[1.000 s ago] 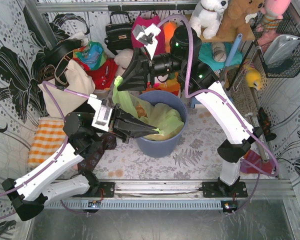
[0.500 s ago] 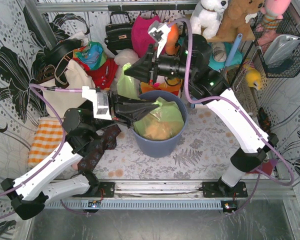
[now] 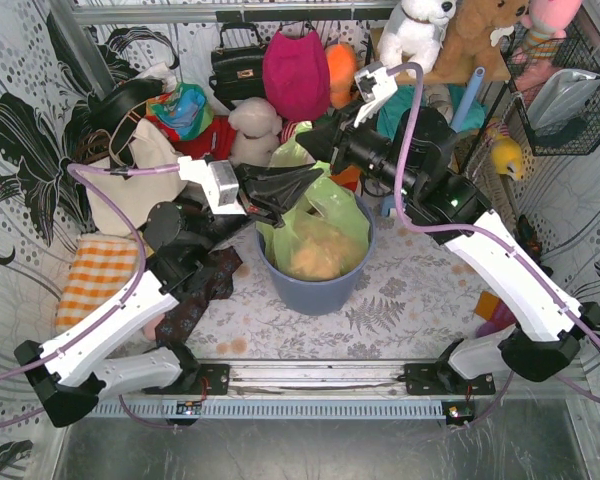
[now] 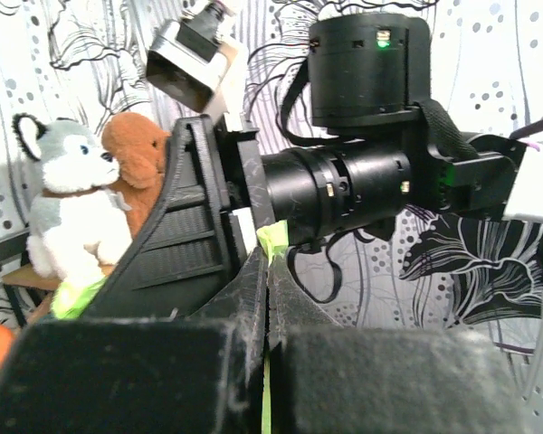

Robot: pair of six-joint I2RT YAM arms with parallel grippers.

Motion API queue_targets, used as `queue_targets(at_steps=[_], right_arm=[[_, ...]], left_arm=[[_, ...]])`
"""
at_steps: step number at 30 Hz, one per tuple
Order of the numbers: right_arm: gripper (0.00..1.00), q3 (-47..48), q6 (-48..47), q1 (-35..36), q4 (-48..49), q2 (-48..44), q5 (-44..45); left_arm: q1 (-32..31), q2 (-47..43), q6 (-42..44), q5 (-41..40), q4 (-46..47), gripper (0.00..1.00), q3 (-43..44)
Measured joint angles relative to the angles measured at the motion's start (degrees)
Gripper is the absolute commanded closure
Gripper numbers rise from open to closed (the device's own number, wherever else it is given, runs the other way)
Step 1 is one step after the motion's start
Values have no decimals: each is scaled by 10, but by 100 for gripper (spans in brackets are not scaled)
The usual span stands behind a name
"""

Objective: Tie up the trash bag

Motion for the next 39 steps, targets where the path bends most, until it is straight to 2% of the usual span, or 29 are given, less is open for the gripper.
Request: queue_targets(at_steps=[8,11,13,18,23,27,30,37,39], right_arm=[[100,-102,66,0,61,-50,78],[83,-143,94,0,95,-64,83],[81,-157,105,0,115,-66,80],[65,-137,99,0,120,-57,47],[46,-67,58,0,92,-38,10],[32,41,1,0,29,-5,-33],[28,139,-52,-10,-37,31,-87],[21,386,-158,-67,-195,166,-289],[20,419,-184,-69,-228,194,-341]], left_arm=[[0,-46,16,-69,7,100,-50],[0,-61,20,-77,2,100,-63],[0,-70,21,-73,-3,100,-69],[0,-92,22,-31,-8,100,-93],[0,-96,21,24,-14,100,-99],[0,-95,21,68,-18,100,-99],[0,-93,21,94,-23,100,-99],[0,-90,21,142,-43,100,-98],[0,-90,22,150,-46,100,-96]])
